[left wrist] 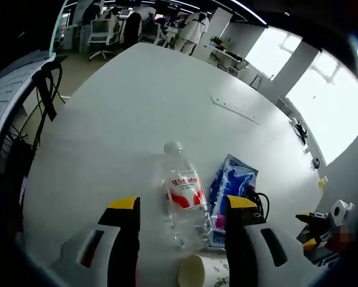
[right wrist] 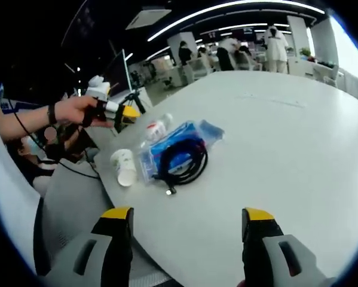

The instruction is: Arrange the tabletop items into an orderly group along one side of the table until the central work area is clear of visible clutter.

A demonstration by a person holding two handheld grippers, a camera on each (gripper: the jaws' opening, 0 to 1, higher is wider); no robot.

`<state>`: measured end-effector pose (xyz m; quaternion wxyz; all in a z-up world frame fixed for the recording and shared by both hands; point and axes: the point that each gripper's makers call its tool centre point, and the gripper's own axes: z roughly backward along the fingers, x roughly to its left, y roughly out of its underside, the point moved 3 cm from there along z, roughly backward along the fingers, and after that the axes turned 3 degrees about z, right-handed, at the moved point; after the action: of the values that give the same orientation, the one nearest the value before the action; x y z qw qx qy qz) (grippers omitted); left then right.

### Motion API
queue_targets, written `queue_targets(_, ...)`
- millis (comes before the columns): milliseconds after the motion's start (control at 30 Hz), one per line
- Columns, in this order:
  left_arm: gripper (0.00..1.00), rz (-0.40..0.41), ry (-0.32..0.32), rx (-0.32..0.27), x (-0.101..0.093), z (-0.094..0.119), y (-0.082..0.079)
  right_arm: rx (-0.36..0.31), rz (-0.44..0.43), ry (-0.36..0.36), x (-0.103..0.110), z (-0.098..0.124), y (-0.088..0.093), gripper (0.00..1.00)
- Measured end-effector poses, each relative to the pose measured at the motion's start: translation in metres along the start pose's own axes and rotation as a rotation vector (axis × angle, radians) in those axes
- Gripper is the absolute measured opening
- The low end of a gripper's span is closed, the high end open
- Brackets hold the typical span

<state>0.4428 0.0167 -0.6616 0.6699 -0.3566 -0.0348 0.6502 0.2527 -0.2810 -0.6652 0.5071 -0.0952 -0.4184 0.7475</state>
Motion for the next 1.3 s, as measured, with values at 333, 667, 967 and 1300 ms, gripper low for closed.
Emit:
queue_targets(333,0.55,0.062,-0.010,0.067,-0.009,-0.024,0.005,0.015,0.008,-0.013,0.007,-0.001,0.003,0.75)
queue_targets(667,0.57,0.060,-0.038,0.110,-0.006,-0.037,0.008,0.031,0.004,-0.012,0.010,0.002,0.011,0.75)
queue_targets(967,0.59,0.115,-0.035,0.116,-0.010,-0.048,0.006,0.033,0.008,-0.007,0.009,0.005,0.008,0.75)
queue_targets(1300,0.55,0.045,-0.078,0.161,-0.012,-0.062,0.019,0.036,0.011,0.004,0.005,0.004,0.004,0.74)
